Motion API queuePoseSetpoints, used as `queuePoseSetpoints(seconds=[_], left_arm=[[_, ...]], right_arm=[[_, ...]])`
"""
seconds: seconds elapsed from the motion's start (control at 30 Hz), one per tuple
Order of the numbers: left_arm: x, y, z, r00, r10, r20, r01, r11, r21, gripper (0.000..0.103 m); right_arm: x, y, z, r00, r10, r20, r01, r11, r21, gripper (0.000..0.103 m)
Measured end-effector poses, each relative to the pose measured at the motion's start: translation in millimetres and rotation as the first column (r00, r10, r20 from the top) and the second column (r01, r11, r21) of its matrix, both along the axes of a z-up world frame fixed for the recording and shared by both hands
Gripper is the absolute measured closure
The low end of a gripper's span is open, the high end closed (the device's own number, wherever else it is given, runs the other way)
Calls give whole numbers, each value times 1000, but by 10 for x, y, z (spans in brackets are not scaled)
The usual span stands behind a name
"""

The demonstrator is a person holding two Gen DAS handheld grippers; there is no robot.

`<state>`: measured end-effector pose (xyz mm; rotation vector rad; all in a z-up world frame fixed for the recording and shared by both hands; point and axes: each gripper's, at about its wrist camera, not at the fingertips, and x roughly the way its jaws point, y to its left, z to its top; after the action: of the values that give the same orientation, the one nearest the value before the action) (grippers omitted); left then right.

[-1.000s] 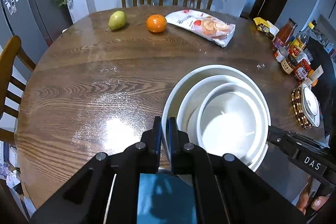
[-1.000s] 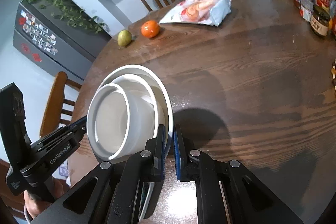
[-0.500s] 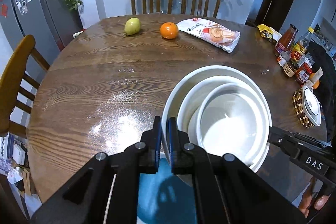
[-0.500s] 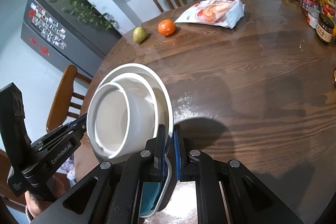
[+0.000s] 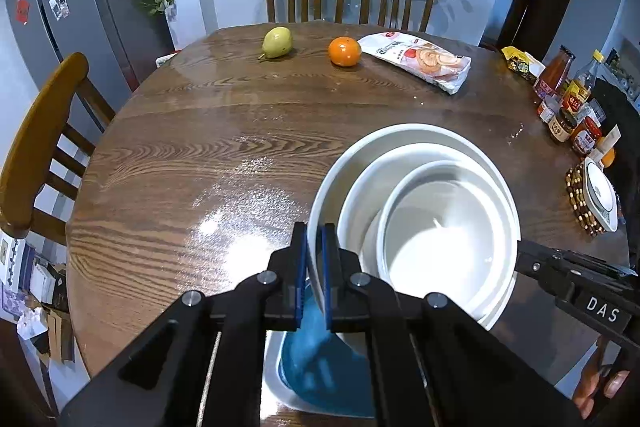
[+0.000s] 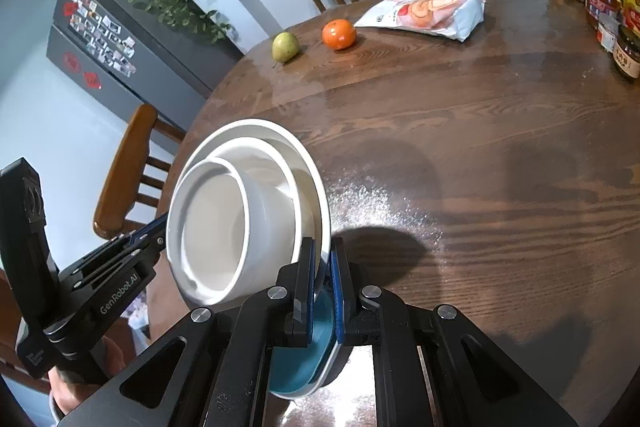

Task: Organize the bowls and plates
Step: 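Lift the white stack with both tools and carry it over the teal bowl, then lower the white stack onto the teal square bowl on the grey tray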

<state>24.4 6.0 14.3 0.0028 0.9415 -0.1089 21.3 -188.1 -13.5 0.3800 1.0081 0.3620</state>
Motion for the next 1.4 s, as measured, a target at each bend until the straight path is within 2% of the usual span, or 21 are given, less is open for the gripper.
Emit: queuePoseSetpoints(seconds=[0.67,1.4], left_arm=[[-197,206,-198,998,12,-57,-11,1000,6,101],[-290,232,-401,993,3,-121,0,1000,22,101]], right_arm=[[-187,239,-162,998,20,-61,-21,1000,-22,92],[-287,304,-375,991,16,-132,-20,999,-25,92]])
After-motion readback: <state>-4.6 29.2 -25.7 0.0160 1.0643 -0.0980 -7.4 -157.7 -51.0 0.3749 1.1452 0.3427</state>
